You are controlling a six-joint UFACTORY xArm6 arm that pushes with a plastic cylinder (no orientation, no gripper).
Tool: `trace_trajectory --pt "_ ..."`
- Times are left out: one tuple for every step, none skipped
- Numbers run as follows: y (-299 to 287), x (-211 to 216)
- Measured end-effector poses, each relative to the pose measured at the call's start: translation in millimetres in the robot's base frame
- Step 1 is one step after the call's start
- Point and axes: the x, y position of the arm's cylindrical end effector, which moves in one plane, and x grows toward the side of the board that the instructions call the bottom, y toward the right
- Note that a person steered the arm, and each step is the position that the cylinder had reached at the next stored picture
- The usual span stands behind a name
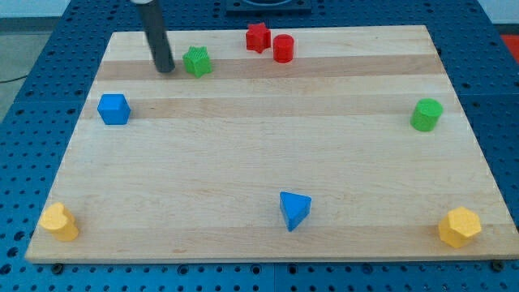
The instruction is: Move the green star parallel to the red circle
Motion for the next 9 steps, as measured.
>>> trace_trajectory --pt "3 7" --pt "26 7" --pt "47 6" --pt "60 -2" --pt "63 -14" --pt "70 -14" --pt "70 -7" --pt "70 -7" --pt "50 -6"
